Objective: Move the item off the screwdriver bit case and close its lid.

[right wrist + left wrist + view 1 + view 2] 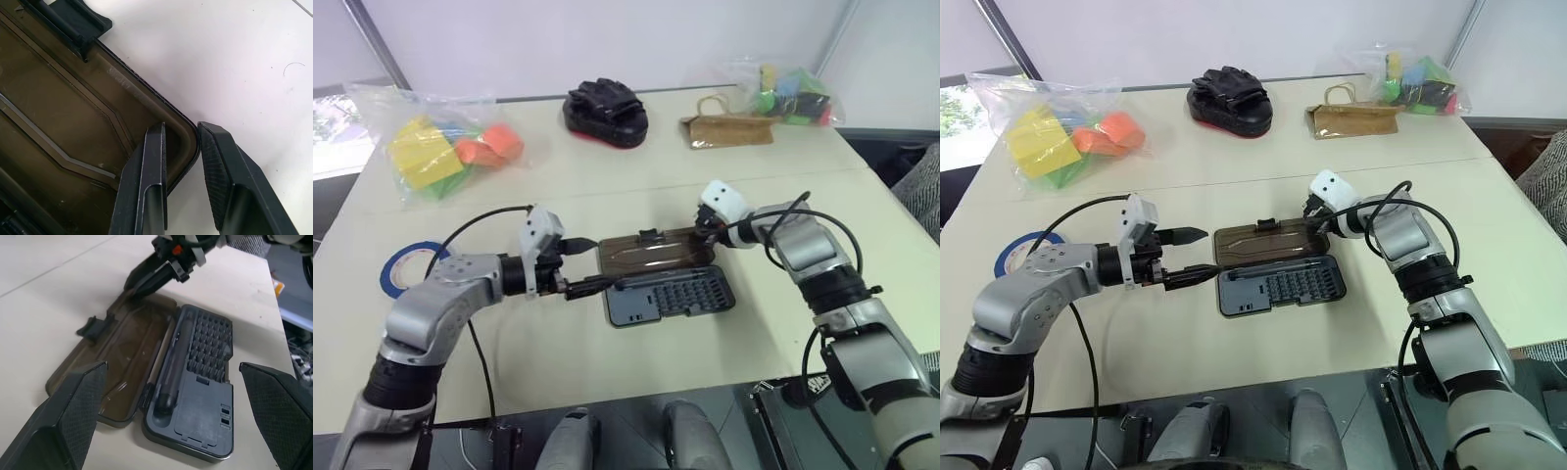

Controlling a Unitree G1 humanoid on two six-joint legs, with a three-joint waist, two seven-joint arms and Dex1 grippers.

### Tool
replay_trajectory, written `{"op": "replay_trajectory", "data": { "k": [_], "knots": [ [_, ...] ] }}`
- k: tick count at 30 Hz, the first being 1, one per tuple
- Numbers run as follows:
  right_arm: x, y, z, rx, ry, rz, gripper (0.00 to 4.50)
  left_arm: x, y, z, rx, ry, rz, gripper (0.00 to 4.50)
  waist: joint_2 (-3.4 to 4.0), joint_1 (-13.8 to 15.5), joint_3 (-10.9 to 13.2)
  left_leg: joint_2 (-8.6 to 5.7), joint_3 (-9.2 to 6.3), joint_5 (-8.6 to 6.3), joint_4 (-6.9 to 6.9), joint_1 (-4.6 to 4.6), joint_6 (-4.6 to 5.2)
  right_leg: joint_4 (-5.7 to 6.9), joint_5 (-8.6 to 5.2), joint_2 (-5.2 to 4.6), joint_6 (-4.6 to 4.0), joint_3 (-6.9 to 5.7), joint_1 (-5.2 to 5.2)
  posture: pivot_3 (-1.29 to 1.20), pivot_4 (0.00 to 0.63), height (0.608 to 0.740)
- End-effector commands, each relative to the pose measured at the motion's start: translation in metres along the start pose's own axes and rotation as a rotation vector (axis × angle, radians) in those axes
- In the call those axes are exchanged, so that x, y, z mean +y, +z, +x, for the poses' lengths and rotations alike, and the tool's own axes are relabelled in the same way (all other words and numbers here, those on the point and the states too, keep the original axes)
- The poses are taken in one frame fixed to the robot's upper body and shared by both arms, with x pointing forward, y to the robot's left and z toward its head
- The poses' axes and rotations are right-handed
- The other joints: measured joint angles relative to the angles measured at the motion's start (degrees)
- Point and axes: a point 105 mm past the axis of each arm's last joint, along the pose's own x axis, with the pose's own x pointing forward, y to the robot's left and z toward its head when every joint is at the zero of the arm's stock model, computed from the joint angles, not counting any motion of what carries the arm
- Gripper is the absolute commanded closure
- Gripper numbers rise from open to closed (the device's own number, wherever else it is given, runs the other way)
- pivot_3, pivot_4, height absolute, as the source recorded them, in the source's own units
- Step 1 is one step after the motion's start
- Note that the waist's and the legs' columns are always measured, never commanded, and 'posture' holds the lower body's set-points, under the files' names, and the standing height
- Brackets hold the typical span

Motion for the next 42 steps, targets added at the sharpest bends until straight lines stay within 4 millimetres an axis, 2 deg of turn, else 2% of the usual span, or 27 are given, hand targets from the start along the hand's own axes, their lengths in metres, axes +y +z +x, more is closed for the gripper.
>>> {"op": "replay_trajectory", "data": {
  "k": [1,13,22,25,28,32,38,42],
  "knots": [
    [0.001,0.008,-0.004,-0.029,-0.004,-0.017,3.44,-0.006,0.002,0.006,0.004,-0.046,0.042,0.00,0.00,0.0,0.0,0.00,0.00,0.00,0.00,0.00,0.00,0.00,0.00,0.00,0.00,0.00,0.00,0.00,0.150,0.740],
    [0.003,0.008,-0.003,-0.025,-0.002,-0.019,3.44,-0.007,-0.013,0.018,0.052,-0.111,0.056,0.00,0.00,0.0,0.0,0.00,0.01,0.00,0.00,0.00,0.00,0.00,0.00,0.00,0.00,0.00,0.00,0.00,0.150,0.740],
    [0.005,0.011,-0.003,-0.031,0.000,-0.020,3.44,0.003,-0.002,0.017,-0.001,-0.059,0.102,0.00,0.00,-0.1,0.0,0.00,0.00,0.00,0.00,0.00,0.00,0.01,0.00,0.00,0.00,-0.01,-0.01,0.00,0.150,0.740],
    [0.005,0.012,-0.004,-0.036,0.003,-0.017,3.51,0.008,0.001,0.018,-0.023,-0.030,0.102,0.86,0.00,0.0,0.0,0.00,0.00,0.00,0.00,0.00,0.00,0.01,0.00,0.00,0.00,-0.01,-0.01,0.00,0.150,0.740],
    [0.005,0.012,-0.004,-0.036,0.002,-0.017,3.51,0.007,0.001,0.019,-0.024,-0.039,0.097,2.29,0.00,-0.1,0.0,0.00,0.00,0.00,0.00,0.00,0.00,0.01,0.00,0.00,0.00,-0.01,-0.02,0.00,0.150,0.740],
    [0.005,0.013,-0.003,-0.037,0.003,-0.016,3.51,0.003,-0.002,0.019,-0.003,-0.070,0.084,4.43,0.00,-0.1,0.0,0.00,0.01,0.00,0.00,0.00,0.00,0.01,0.00,0.00,0.00,0.00,-0.02,0.00,0.150,0.740],
    [0.005,0.011,-0.003,-0.032,0.000,-0.016,3.51,-0.015,-0.008,0.021,0.037,-0.193,0.053,4.47,0.00,-0.1,0.0,0.00,0.01,0.00,0.00,0.00,0.00,0.01,0.00,0.00,0.00,-0.01,-0.02,0.00,0.150,0.740],
    [0.005,0.011,-0.002,-0.029,-0.001,-0.019,3.51,-0.024,-0.022,0.022,0.105,-0.276,0.031,4.47,0.00,-0.1,0.0,0.00,0.01,0.00,-0.01,0.00,0.00,0.01,0.00,0.00,0.00,-0.01,-0.02,0.00,0.150,0.740]
  ]
}}
